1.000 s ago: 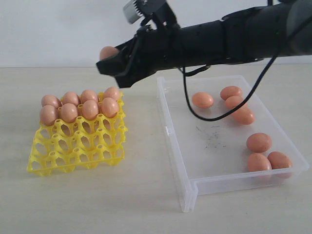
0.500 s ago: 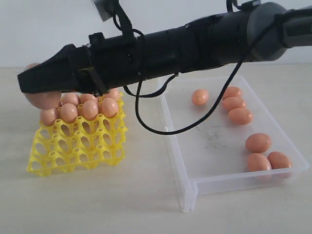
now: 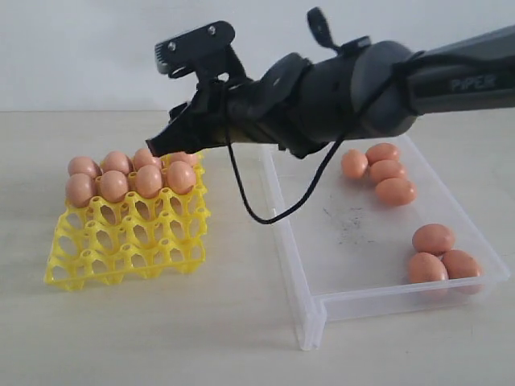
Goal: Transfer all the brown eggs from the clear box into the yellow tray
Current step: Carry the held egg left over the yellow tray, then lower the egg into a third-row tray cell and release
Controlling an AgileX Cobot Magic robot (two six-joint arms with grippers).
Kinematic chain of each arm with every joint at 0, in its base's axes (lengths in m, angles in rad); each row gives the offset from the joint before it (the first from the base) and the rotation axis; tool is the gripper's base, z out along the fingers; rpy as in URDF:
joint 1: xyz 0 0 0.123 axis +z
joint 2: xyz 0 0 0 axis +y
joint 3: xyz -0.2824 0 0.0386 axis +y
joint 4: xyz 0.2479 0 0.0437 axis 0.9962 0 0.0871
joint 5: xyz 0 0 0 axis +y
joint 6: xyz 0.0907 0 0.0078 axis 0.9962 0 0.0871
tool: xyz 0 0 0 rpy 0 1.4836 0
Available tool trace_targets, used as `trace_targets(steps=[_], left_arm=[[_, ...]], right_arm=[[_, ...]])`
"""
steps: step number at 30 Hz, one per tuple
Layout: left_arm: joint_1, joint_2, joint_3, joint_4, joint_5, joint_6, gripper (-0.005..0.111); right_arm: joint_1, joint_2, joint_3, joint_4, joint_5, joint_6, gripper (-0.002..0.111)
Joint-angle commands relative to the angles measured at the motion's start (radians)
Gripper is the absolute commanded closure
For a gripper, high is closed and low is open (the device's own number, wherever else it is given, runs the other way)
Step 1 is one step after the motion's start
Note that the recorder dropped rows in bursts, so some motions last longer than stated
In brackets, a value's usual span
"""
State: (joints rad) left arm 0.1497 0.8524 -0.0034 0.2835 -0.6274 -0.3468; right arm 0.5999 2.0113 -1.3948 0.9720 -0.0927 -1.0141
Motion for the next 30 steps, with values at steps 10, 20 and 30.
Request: trace_targets(steps=[10, 20, 30], left_arm=[[-0.003, -0.008, 0.003, -0.008, -0.007, 0.003, 0.103], [-0.003, -0.008, 0.003, -0.008, -0.005, 0.003, 0.103], [-0.003, -0.008, 0.003, -0.065, 0.016, 0.033, 0.103]], right_arm=[[0.107, 0.067, -0.035, -0.473, -0.268, 0.763, 0.108], [0.107, 0.069, -0.023, -1.524, -0.571, 1.439, 0.108], [0.069, 0.084, 0.156, -1.227, -0.903, 1.273, 0.108]])
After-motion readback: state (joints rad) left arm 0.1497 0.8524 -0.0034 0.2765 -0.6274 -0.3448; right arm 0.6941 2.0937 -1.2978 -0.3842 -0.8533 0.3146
